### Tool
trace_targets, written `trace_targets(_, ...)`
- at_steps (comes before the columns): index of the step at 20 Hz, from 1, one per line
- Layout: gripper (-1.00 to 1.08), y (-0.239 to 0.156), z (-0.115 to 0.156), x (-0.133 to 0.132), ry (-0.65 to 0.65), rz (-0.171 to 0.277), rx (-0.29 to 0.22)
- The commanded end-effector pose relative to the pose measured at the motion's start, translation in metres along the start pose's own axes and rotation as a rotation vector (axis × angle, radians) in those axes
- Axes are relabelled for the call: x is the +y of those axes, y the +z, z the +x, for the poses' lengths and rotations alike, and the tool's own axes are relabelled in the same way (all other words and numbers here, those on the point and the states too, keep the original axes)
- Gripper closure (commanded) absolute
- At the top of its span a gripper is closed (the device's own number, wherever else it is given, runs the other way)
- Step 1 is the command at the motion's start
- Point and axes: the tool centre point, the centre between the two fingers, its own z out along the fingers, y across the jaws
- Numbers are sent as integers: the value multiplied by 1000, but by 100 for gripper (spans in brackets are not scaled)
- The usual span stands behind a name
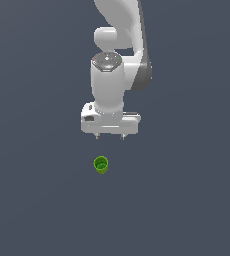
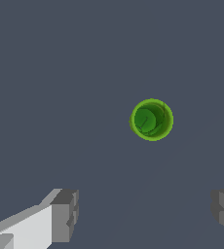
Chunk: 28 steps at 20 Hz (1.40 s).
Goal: Pick up the object and move it to a goal position.
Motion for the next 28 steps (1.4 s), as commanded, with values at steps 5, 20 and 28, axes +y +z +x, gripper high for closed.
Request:
trace_targets(5, -92, -5, 3, -4, -11, -4, 13)
trace_targets(20, -92, -14, 10, -12, -58, -15, 39)
trace_targets(28, -92, -1, 17, -5, -172, -20, 26)
